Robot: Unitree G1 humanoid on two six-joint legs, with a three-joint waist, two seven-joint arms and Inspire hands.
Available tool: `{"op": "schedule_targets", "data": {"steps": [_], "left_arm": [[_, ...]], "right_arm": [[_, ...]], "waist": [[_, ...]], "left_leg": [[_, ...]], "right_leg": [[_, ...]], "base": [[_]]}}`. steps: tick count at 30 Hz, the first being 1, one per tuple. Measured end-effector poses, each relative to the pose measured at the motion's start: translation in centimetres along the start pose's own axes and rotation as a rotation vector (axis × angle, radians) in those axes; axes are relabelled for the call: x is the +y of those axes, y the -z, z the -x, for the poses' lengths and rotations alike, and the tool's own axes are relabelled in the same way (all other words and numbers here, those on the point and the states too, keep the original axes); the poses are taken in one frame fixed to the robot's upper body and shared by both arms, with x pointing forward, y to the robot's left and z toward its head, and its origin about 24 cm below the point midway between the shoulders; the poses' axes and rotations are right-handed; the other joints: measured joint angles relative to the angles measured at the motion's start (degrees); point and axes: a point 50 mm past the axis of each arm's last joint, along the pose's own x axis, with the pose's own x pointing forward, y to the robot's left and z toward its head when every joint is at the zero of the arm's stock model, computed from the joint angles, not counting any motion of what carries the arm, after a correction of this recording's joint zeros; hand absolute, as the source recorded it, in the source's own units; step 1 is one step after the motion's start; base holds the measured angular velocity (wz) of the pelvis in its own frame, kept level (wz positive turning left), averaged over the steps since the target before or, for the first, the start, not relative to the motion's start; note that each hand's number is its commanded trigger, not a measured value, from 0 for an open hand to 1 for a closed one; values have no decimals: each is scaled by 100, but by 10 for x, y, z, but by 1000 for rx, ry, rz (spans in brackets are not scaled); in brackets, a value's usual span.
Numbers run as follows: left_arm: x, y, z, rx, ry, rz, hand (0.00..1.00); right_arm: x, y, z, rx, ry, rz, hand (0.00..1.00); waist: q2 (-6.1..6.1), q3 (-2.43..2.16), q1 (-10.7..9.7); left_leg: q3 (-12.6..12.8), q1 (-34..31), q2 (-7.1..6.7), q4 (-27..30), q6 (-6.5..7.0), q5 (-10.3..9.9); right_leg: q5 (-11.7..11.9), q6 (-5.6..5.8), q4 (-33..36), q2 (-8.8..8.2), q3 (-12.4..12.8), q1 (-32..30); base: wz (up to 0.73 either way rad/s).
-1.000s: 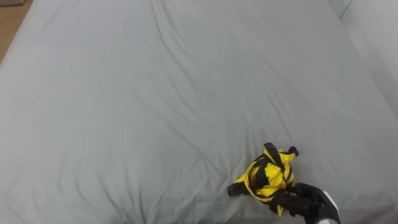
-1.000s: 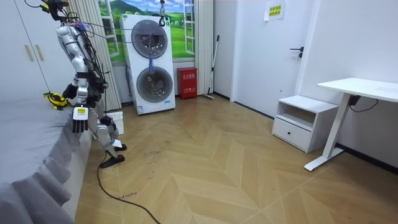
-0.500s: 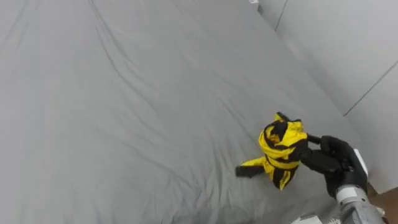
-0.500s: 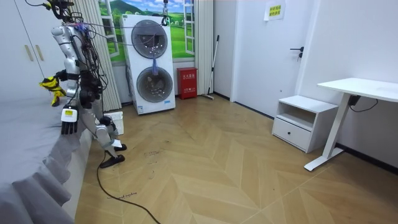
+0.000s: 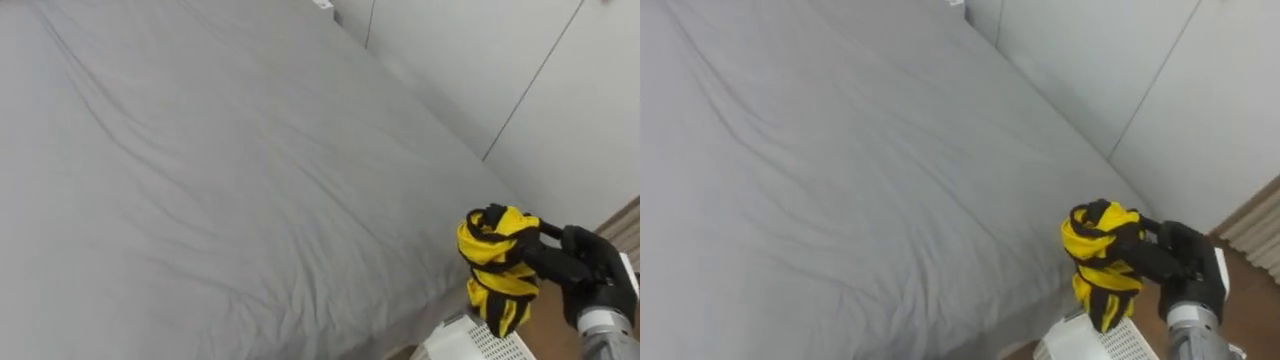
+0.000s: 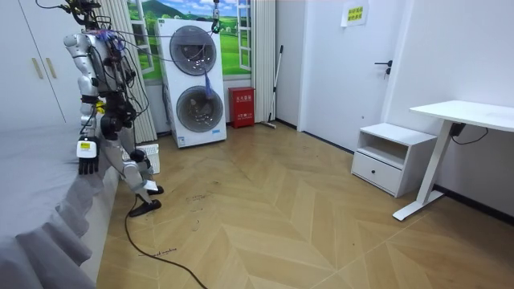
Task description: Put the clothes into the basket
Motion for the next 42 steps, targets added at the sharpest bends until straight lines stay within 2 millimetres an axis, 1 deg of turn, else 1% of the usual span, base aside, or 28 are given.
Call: {"op": "schedule_targets", "data": {"steps": [1,2,3,4,7,9,10,11,12,14,15,17,20,21,22,23,24,25,26,27,28,29,31,32,33,35,39,42], "left_arm": [[2,3,0,16,-7,11,0],[4,5,0,34,-14,24,0],[5,6,0,42,-17,30,0],[5,9,1,59,-21,43,0],[7,13,1,99,-34,51,0],[8,14,1,111,-37,51,0],[8,14,1,115,-40,52,0],[8,14,1,119,-44,52,0],[8,14,1,121,-45,53,0],[7,12,1,120,-48,59,0],[7,10,0,119,-52,64,0],[5,7,0,113,-43,74,0],[-1,-7,-2,81,-26,57,0],[-2,-9,-2,75,-23,59,0],[-5,-14,-3,59,-13,52,0],[-7,-18,-3,40,-3,48,0],[-9,-20,-3,30,3,45,0],[-13,-24,-3,16,17,33,0],[-15,-25,-3,10,23,19,0],[-18,-28,-3,1,32,2,0],[-21,-32,-3,-12,40,4,0],[-21,-34,-3,-18,43,1,0],[-25,-39,-3,-32,56,-18,0],[-27,-43,-3,-43,63,-20,0],[-28,-44,-3,-48,67,-17,0],[-31,-48,-3,-63,77,-32,0],[-34,-55,-2,-107,87,-30,0],[-40,-61,-1,-140,110,-27,0]], "right_arm": [[-1,-1,2,2,-4,1,100],[-6,-4,3,-8,7,0,100],[-8,-6,3,-17,16,-4,100],[-13,-11,4,-36,36,-6,100],[-21,-18,5,-66,83,-9,100],[-23,-18,7,-67,90,-6,100],[-23,-18,8,-63,88,-8,100],[-23,-17,8,-58,87,-12,100],[-23,-17,8,-55,90,-14,100],[-21,-15,8,-47,87,-12,100],[-21,-12,7,-35,80,-17,100],[-24,-7,4,-5,94,-50,100],[-26,-5,-10,26,122,-57,100],[-26,-6,-12,28,125,-59,100],[-26,-6,-16,35,135,-66,100],[-25,-7,-23,41,146,-74,100],[-24,-8,-25,43,154,-76,100],[-26,-10,-30,45,180,-85,100],[-26,-11,-32,45,189,-93,100],[-26,-14,-37,40,204,-95,100],[-24,-17,-41,33,213,-109,100],[-24,-18,-43,32,218,-118,100],[-23,-16,-47,45,246,-138,100],[-23,-14,-48,57,263,-140,26],[-24,-13,-49,63,272,-142,0],[-26,-10,-50,86,302,-151,0],[-29,-8,-52,102,344,-144,0],[-32,-9,-53,103,356,-131,0]], "waist": [[0,1,-7],[1,0,-59],[4,1,-105],[18,5,-169],[50,12,-302],[74,15,-380],[94,14,-412],[117,15,-443],[126,10,-459],[150,11,-531],[180,15,-608],[255,24,-630],[395,69,-631],[425,76,-629],[477,100,-611],[529,113,-599],[569,105,-592],[650,101,-569],[693,104,-557],[765,98,-518],[819,102,-469],[831,97,-450],[926,86,-365],[960,81,-318],[978,81,-296],[991,80,-229],[1001,81,-207],[1023,80,-132]], "left_leg": [[99,44,21,-2,-25,-22],[166,56,38,-1,-38,-40],[189,52,42,-1,-40,-41],[240,51,50,-1,-51,-48],[385,20,79,4,-72,-61],[492,-46,107,32,-76,-64],[526,-98,116,38,-78,-64],[576,-168,125,58,-78,-63],[595,-226,131,88,-78,-64],[640,-394,135,152,-75,-65],[638,-547,142,214,-70,-66],[632,-768,147,295,-43,-80],[638,-1349,116,526,36,-114],[638,-1435,109,545,47,-113],[635,-1573,77,543,65,-118],[622,-1731,33,546,110,-110],[625,-1816,25,553,127,-98],[635,-1962,15,588,147,-83],[635,-2028,16,624,148,-84],[633,-2164,13,680,152,-86],[634,-2296,13,724,154,-88],[634,-2360,6,729,163,-82],[631,-2560,-1,752,191,-43],[630,-2609,-8,750,184,-30],[626,-2633,-9,749,183,-22],[593,-2716,-57,741,188,12],[508,-2933,-110,744,214,75],[482,-3068,-136,743,236,93]], "right_leg": [[7,-11,23,25,5,-13],[12,-19,20,49,46,-28],[13,-22,22,58,72,-43],[17,-28,36,80,147,-79],[41,-49,77,133,304,-190],[49,-53,138,154,355,-300],[54,-56,160,185,452,-387],[64,-64,220,190,466,-499],[65,-65,247,192,483,-561],[66,-65,367,217,604,-789],[83,-56,398,222,616,-927],[129,-46,439,223,678,-1151],[127,-12,831,197,755,-1840],[124,-7,876,190,762,-1937],[120,1,971,182,791,-2138],[117,10,1050,174,810,-2324],[123,19,1073,167,816,-2422],[132,30,1132,159,838,-2586],[132,31,1164,157,842,-2645],[128,34,1240,154,861,-2803],[128,35,1294,157,882,-2954],[128,35,1339,156,892,-3031],[129,24,1416,136,870,-3253],[122,16,1449,126,866,-3322],[119,12,1461,112,861,-3349],[59,-12,1613,72,828,-3495],[19,-15,1720,-8,741,-3712],[13,-10,1741,-18,712,-3846]], "base": [[-42],[-36],[-30],[-24],[-30],[-22],[-27],[-25],[-21],[-15],[-15],[-15],[-20],[-9],[-6],[-6],[0],[0],[0],[-6],[-7],[0],[8],[5],[6],[12],[18],[10]]}}
